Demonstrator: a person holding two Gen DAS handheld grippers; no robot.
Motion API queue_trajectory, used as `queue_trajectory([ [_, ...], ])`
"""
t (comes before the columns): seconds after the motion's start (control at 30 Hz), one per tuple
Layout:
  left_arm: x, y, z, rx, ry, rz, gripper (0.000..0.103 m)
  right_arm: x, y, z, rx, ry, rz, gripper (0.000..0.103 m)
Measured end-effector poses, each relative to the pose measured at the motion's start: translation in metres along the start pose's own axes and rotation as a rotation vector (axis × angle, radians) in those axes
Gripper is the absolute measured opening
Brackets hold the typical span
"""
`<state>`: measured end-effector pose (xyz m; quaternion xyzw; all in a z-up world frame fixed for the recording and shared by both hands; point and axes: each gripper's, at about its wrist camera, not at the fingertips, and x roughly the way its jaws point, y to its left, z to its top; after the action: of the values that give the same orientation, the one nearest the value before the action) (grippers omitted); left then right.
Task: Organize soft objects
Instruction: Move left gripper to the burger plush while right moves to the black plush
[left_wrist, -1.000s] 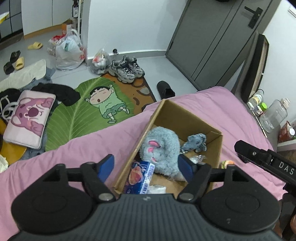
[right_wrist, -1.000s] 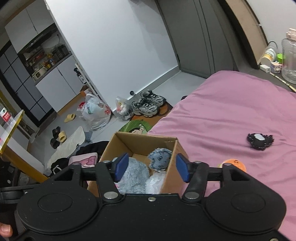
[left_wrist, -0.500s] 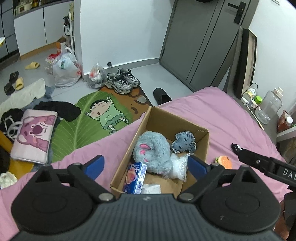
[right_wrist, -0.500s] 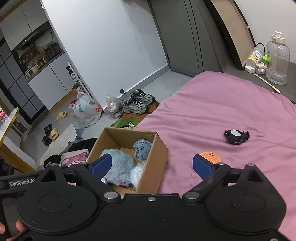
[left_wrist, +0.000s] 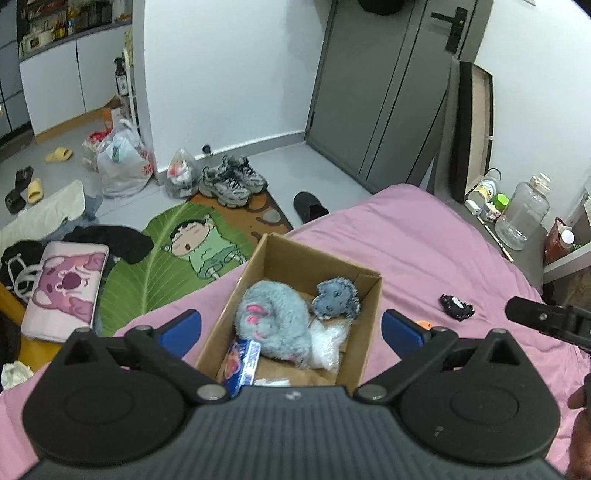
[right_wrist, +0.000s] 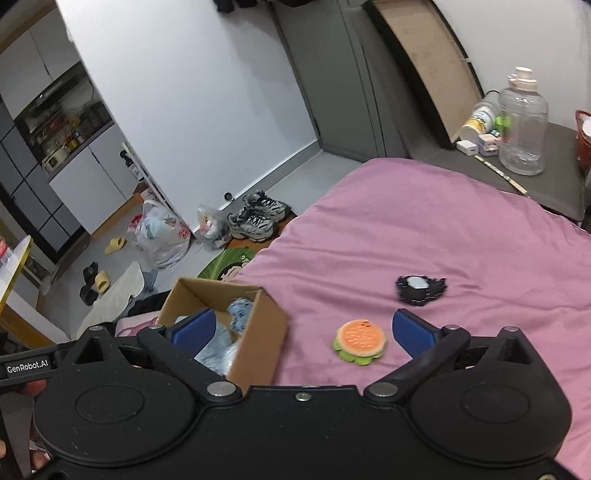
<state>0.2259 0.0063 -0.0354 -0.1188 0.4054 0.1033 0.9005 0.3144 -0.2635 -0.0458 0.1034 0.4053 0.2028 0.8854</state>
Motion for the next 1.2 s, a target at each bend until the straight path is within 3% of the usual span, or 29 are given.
queue_trajectory([
  [0.2, 0.003, -0.025, -0.004, 0.031, -0.035, -0.032, 0.103, -0.003, -0.033, 0.001, 0.075, -0.004, -0.014, 0.103],
  [0.47, 0.022, -0.083, -0.008, 0.114, 0.014, -0.077, 0.103, -0.004, -0.071, 0.006, 0.143, -0.016, 0.004, 0.103],
  [0.83, 0.063, -0.141, -0.015, 0.160, 0.057, -0.018, 0.103, 0.018, -0.137, 0.008, 0.295, 0.013, 0.006, 0.103],
  [1.2, 0.121, -0.174, -0.033, 0.121, 0.127, 0.003, 0.098, 0.057, -0.176, 0.001, 0.398, 0.045, 0.047, 0.102],
])
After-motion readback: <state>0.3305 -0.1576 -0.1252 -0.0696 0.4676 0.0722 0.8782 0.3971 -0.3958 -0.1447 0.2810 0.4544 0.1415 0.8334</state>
